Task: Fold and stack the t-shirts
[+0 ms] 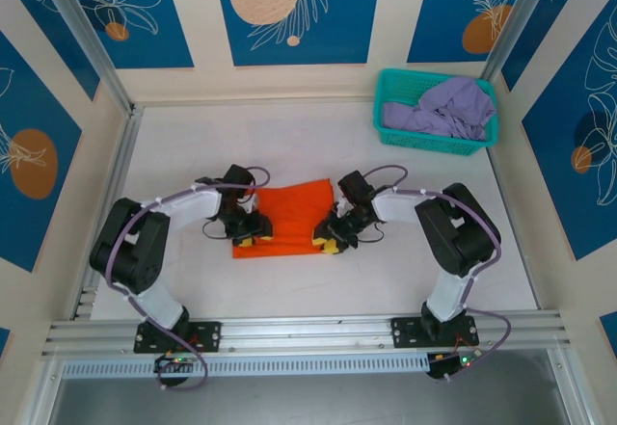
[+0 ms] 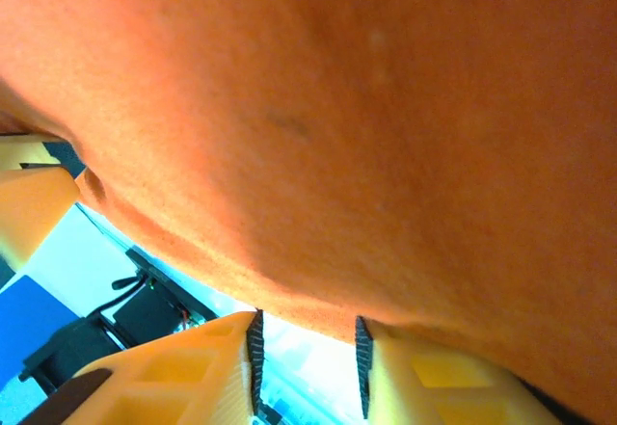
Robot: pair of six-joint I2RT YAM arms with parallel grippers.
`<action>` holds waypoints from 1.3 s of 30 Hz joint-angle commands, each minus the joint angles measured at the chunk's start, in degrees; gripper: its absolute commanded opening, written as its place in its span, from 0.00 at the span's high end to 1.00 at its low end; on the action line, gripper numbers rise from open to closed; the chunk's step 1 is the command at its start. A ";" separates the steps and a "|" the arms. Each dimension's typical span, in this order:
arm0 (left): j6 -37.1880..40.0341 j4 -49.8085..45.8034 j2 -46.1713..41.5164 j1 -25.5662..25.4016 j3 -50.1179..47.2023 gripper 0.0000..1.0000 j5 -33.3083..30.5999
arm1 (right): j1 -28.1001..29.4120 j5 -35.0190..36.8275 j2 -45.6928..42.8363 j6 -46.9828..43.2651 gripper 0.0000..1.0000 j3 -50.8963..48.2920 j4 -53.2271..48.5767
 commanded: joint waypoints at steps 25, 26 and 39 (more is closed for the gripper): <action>5.20 -9.06 26.21 12.31 34.22 0.91 -3.32 | -11.37 8.54 25.53 -3.79 0.80 41.84 -22.81; 5.04 -8.74 26.43 12.89 33.77 0.91 -3.33 | -11.71 8.36 26.02 -3.75 0.80 42.23 -23.17; 3.94 -11.35 19.81 14.11 40.53 0.48 -5.49 | -11.48 6.68 13.65 -2.69 0.51 39.82 -16.27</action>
